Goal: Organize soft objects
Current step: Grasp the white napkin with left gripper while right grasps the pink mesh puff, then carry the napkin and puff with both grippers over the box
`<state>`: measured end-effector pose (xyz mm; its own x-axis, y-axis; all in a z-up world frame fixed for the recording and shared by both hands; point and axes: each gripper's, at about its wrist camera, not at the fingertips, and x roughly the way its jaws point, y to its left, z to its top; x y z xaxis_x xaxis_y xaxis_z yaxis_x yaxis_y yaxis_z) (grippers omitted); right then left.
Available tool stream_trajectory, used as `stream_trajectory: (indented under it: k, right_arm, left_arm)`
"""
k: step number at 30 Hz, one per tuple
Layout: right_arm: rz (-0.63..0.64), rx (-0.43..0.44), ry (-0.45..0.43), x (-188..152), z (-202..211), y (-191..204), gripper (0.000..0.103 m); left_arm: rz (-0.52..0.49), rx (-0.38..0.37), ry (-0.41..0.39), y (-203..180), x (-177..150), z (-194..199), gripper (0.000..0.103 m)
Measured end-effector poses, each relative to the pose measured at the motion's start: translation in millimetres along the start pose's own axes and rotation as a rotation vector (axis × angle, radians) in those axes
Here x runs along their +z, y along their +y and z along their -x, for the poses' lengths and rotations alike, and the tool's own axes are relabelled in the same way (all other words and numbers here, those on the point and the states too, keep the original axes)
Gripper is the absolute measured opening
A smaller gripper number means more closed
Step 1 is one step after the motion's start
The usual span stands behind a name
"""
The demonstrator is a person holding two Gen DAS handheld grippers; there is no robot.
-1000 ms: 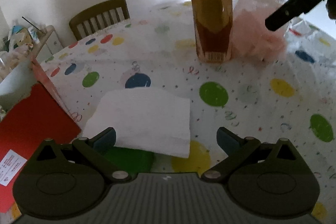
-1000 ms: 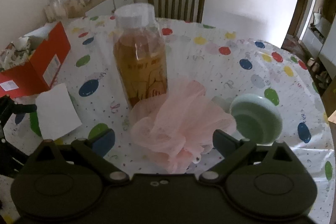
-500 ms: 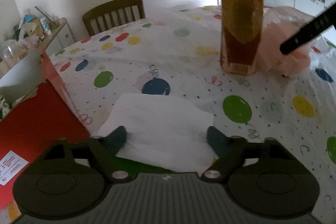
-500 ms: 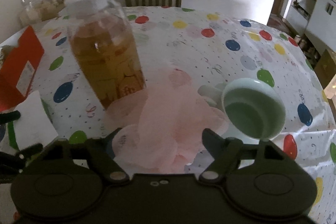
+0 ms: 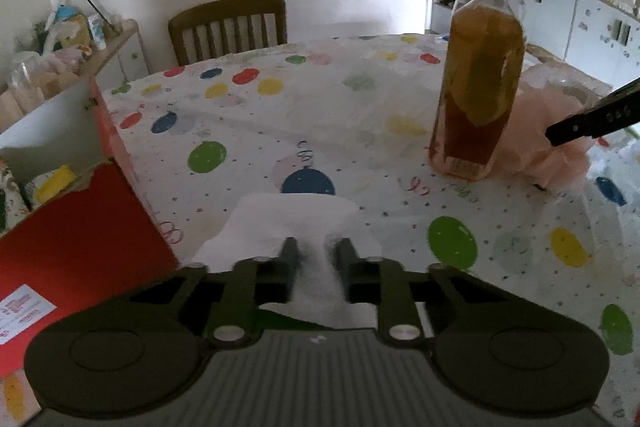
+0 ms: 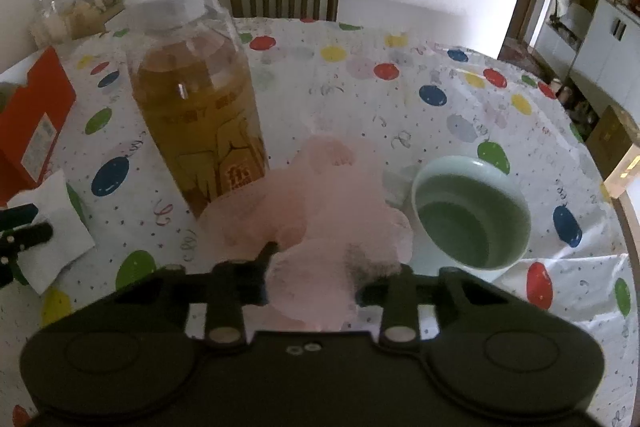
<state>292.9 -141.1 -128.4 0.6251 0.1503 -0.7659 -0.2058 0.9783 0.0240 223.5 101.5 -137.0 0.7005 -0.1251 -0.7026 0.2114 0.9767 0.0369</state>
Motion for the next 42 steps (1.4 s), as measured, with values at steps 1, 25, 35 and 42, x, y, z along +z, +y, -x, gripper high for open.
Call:
stream_trajectory:
  k: [1, 25, 35, 42]
  right_arm:
    - [0.006, -0.001, -0.005, 0, 2, 1, 0.027]
    - [-0.007, 0.153, -0.127, -18, 111, 15, 0.013]
    - [0.071, 0.240, -0.164, -1, 131, 58, 0.013]
    - [0.117, 0.301, -0.210, 23, 137, 96, 0.013]
  left_arm:
    - [0.006, -0.002, -0.001, 0, 1, 0, 0.010]
    - [0.206, -0.080, -0.098, 35, 23, 74, 0.006]
    - [0.234, -0.080, -0.155, 54, 38, 109, 0.006]
    - [0.229, -0.034, -0.213, 78, 52, 132, 0.006]
